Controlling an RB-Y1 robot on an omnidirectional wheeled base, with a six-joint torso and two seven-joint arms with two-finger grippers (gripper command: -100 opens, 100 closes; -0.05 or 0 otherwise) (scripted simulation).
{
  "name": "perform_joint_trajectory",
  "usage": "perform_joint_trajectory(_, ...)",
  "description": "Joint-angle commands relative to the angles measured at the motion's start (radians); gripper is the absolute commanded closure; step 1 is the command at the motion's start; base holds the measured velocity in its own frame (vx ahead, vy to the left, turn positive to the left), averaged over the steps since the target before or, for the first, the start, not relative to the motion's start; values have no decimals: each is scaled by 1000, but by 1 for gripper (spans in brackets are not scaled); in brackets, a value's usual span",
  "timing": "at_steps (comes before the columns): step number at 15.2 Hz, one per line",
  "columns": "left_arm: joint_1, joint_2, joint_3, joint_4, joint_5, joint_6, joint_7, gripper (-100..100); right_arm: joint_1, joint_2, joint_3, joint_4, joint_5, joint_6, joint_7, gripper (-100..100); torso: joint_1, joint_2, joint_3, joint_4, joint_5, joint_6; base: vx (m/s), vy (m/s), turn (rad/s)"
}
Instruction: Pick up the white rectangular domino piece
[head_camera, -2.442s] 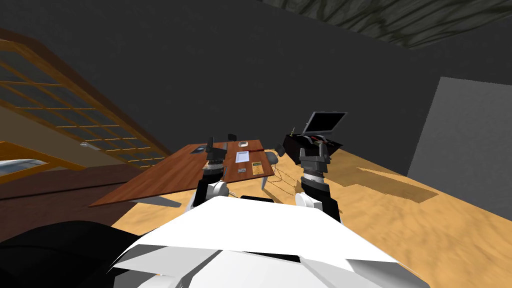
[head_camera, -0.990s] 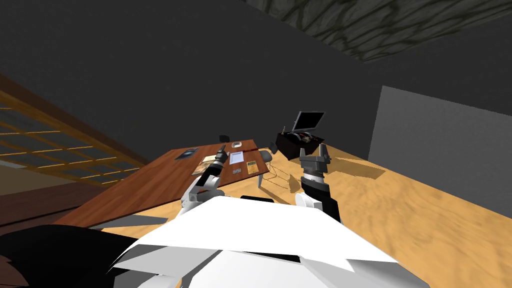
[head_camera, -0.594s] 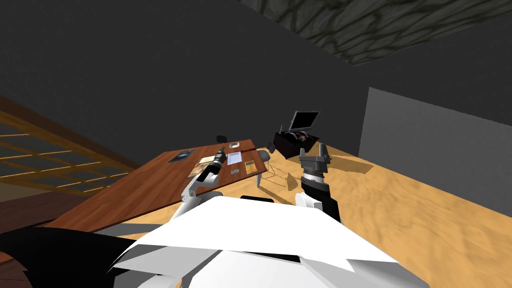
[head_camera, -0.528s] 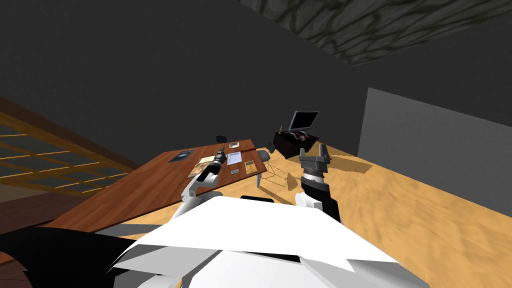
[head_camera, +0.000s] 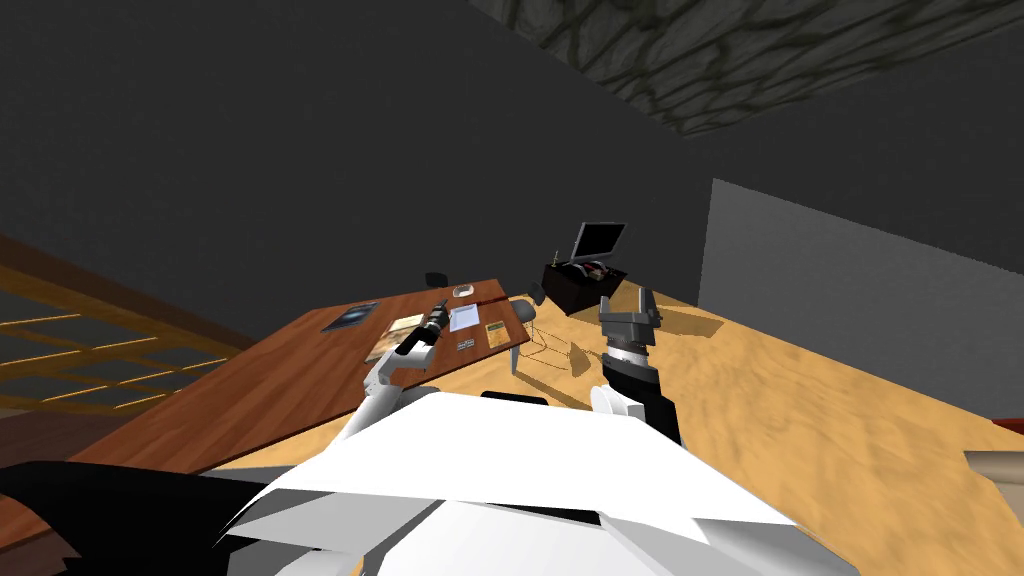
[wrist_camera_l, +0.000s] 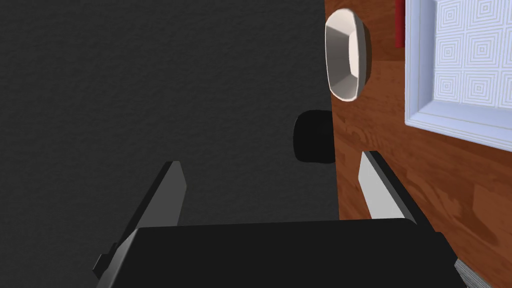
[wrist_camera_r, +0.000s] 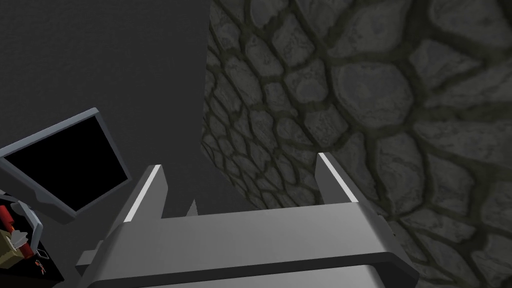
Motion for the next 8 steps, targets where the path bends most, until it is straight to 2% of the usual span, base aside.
perform_joint_trajectory(1,-14,7,11,40,4,45,4,-100,0,0,0,0,0,0,0,0,0,0,0,0,0,0,-11,-10,-115)
perform_joint_trajectory(2,-14,7,11,40,4,45,4,-100,0,0,0,0,0,0,0,0,0,0,0,0,0,0,-10,-5,-40)
perform_joint_trajectory(3,-37,18,28,76,12,81,8,-100,0,0,0,0,0,0,0,0,0,0,0,0,0,0,-11,-11,-132)
perform_joint_trajectory(5,-37,18,28,84,12,106,8,-100,0,0,0,0,0,0,0,0,0,0,0,0,0,0,-10,-6,-100)
perform_joint_trajectory(6,-60,29,45,120,20,140,13,-100,0,0,0,0,0,0,0,0,0,0,0,0,0,0,-11,-9,-111)
perform_joint_trajectory(8,-60,29,45,129,20,167,13,-100,0,0,0,0,0,0,0,0,0,0,0,0,0,0,-9,-8,-87)
